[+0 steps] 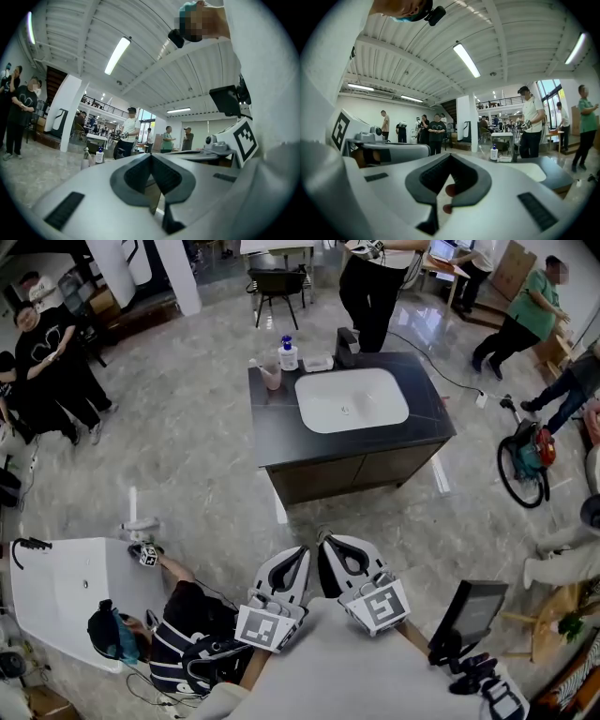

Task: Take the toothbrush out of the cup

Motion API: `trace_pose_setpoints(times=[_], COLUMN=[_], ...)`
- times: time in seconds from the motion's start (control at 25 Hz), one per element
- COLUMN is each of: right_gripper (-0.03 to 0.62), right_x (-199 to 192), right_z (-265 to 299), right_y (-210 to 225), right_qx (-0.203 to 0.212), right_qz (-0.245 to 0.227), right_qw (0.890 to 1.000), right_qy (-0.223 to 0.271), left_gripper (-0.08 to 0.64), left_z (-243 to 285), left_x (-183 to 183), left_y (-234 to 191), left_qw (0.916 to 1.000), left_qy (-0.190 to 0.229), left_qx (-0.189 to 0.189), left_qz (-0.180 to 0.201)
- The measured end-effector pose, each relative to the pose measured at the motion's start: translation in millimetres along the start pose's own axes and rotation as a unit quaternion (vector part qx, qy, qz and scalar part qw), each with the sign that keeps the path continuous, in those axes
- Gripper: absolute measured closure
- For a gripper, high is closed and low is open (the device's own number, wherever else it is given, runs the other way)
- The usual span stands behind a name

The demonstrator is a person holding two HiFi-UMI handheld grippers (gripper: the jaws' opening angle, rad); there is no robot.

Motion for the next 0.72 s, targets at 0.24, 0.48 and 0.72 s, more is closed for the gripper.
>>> trace_pose_setpoints(times=[0.24,0.48,0.72], right_gripper=[0.588,0.588,0.588], right_x=[-3,-11,-12], right_z=[32,59,96], right_y=[35,72,121], right_qx=[0.002,0.003,0.007], right_qz=[0.006,0.014,0.019], right_qw=[1.000,1.000,1.000], right_qy=[0.013,0.006,0.015], left_gripper=[0.557,0.557,0.557], left_z=[38,80,134], left_x=[-2,-7,-9], left_y=[-26,-51,-77], left_qw=[0.9999,0.9998,0.9996], left_qy=[-0.004,-0.012,-0.016], left_qx=[0.010,0.016,0.020], left_qz=[0.000,0.002,0.011])
Point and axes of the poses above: the fingertips, and each gripper's own axes: z forward along the fingers, y to its right, x out of its top, the point moved 9 cm from there along -z, backward along the fingers, and after that the axes turned 15 degrees about y, right-handed, at the moved point
